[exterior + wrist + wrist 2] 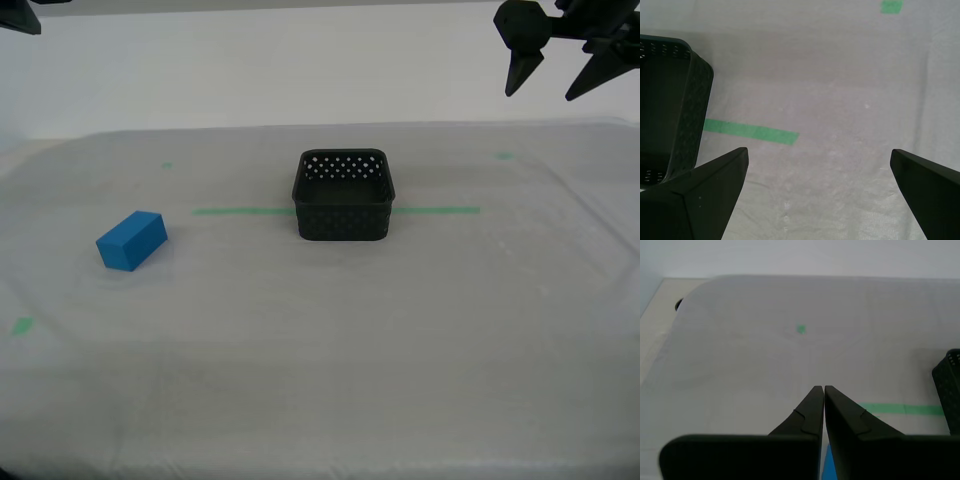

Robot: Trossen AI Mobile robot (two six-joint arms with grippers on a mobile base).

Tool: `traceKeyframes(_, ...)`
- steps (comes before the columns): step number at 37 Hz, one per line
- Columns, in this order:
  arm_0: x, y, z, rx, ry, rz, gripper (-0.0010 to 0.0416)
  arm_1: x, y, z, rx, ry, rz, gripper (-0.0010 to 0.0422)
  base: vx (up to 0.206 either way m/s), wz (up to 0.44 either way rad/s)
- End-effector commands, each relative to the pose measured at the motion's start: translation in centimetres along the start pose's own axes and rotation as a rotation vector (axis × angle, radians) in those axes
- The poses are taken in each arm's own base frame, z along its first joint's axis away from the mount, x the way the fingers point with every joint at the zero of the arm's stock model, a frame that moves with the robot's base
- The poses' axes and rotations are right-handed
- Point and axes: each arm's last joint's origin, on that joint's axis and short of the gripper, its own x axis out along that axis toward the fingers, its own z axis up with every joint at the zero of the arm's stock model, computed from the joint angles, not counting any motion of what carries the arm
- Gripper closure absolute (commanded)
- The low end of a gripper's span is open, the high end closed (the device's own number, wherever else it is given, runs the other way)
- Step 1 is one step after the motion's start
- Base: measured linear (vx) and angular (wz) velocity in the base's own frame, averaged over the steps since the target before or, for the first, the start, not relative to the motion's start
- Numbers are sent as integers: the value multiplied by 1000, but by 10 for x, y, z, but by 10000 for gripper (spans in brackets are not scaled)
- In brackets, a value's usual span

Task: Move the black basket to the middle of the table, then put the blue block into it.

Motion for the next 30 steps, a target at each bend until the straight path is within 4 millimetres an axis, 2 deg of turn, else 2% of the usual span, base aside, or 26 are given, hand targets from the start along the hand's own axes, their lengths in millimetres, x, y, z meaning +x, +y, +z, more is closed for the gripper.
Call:
traceKeyframes(1, 0, 0, 0, -1, -1, 3, 7, -4, 0, -1, 1, 58, 2, 413, 0, 0)
traceKeyframes(15, 0, 0, 0, -1, -1, 3, 7, -14, 0, -7, 12, 298, 6, 413, 0, 0)
traceKeyframes(23, 0, 0, 0, -1, -1, 3, 7, -1, 0, -13, 41, 505, 3, 412, 0, 0)
traceKeyframes(30, 0, 0, 0, -1, -1, 3, 7, 20, 0, -15, 62, 593, -3, 412, 0, 0)
